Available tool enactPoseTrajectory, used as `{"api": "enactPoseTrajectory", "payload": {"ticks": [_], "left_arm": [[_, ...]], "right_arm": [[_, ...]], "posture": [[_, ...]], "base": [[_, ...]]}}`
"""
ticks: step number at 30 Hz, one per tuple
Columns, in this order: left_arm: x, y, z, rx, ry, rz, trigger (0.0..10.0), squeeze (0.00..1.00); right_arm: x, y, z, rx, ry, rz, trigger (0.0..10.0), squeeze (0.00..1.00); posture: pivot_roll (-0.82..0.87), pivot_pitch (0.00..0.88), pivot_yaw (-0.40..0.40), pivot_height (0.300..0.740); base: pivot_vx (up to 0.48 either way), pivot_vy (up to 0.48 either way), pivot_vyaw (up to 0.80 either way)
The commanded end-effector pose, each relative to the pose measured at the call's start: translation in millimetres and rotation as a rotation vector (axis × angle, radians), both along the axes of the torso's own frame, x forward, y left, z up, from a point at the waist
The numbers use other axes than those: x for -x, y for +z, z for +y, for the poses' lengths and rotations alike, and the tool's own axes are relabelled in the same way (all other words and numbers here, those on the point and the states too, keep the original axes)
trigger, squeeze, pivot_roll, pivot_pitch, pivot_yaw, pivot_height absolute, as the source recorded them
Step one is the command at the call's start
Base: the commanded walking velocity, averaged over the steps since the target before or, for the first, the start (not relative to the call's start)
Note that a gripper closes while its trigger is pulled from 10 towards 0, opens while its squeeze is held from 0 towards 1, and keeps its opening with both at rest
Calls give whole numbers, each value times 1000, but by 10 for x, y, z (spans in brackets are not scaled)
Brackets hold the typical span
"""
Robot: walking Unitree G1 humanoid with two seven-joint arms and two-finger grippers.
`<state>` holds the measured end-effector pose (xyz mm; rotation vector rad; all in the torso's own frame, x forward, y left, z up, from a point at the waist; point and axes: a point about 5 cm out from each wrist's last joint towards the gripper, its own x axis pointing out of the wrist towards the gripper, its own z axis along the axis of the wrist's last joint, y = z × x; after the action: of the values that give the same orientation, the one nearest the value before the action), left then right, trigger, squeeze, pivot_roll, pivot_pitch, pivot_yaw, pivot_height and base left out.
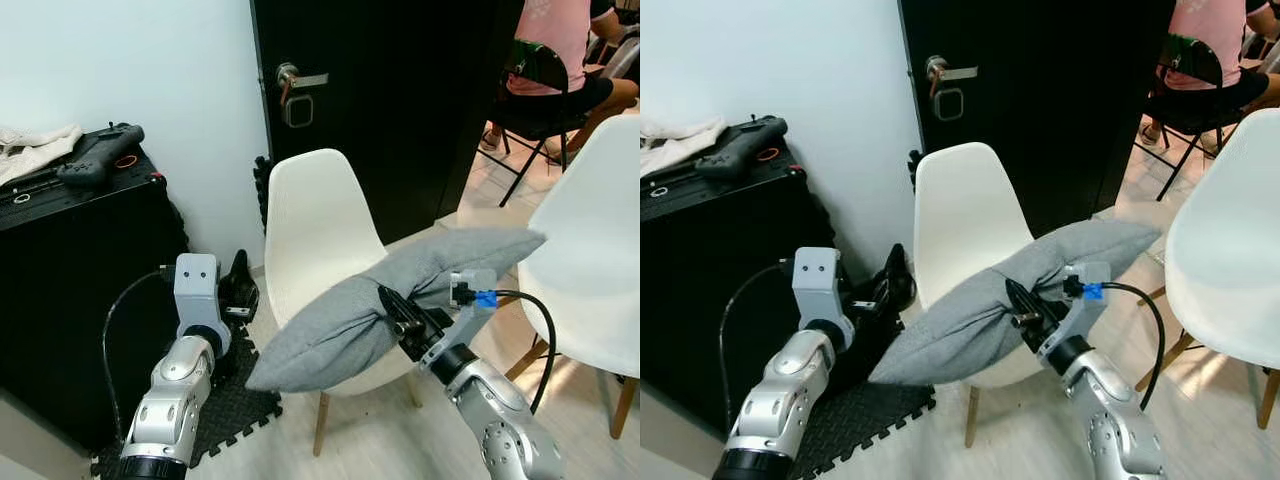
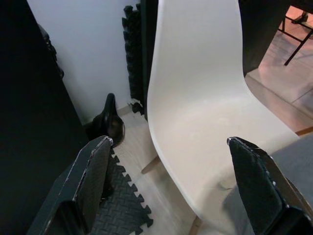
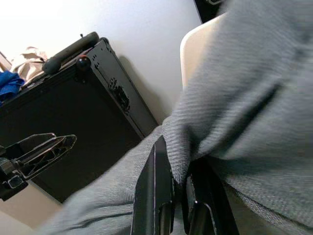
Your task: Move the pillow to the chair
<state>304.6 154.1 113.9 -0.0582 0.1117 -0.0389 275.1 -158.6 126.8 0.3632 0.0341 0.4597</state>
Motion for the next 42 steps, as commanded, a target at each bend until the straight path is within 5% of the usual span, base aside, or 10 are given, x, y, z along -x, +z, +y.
{"api": "enactPoseTrajectory", "payload": {"ticks": [1,17,26,42], "left_arm": [[22,-27,17,-11,4,3,10000,0],[27,-43,14,-21,-1,3,10000,0],[28,-56,10,-21,0,9,10000,0],[26,-42,-40,-78,-49,-7,10000,0]], "right_arm": [[-22,125,40,-17,16,-60,10000,0],[-12,121,51,-15,23,-68,10000,0],[-9,117,47,-24,26,-70,10000,0],[-14,114,50,-28,24,-66,10000,0]], "posture": [[-66,23,18,740],[-65,12,17,740],[-63,5,17,740],[-64,8,22,740]], "base": [[281,0,0],[294,0,0],[290,0,617],[0,-134,0]]}}
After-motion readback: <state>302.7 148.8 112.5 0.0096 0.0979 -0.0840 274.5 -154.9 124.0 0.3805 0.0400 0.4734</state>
